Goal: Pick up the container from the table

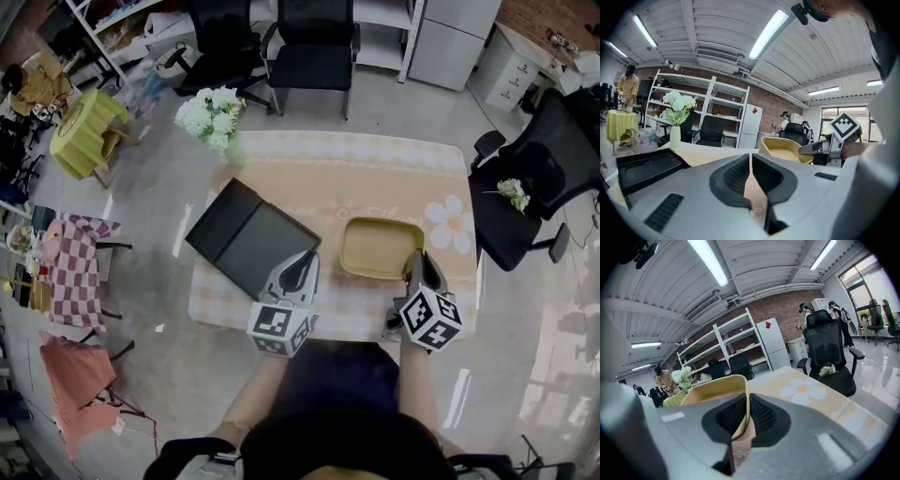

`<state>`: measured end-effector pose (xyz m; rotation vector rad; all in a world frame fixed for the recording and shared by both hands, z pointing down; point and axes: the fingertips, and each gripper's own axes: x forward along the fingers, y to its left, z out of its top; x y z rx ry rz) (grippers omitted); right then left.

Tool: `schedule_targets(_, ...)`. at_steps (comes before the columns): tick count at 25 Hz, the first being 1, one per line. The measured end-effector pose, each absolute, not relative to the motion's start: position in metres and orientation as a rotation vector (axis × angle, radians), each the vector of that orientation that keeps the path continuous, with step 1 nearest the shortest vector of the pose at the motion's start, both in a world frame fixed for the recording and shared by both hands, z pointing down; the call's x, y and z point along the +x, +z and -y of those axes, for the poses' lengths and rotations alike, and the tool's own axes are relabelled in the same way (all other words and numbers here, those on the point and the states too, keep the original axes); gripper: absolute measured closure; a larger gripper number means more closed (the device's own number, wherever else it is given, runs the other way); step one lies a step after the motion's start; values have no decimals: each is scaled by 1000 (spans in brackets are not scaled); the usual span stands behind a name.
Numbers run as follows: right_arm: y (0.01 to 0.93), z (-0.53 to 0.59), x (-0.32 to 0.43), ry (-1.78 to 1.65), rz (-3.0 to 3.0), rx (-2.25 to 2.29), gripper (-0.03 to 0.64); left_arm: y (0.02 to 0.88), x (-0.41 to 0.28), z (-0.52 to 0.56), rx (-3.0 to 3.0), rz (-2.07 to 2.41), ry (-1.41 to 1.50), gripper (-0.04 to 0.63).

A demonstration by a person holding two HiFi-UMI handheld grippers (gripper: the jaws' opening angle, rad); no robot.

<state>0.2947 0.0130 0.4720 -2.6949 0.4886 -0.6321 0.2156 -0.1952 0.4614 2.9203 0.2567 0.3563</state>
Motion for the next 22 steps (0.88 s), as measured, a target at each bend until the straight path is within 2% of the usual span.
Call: schedule_targets(22,472,-18,293,-621,-474,-2678,594,465,207,207,2936,-236,386,569)
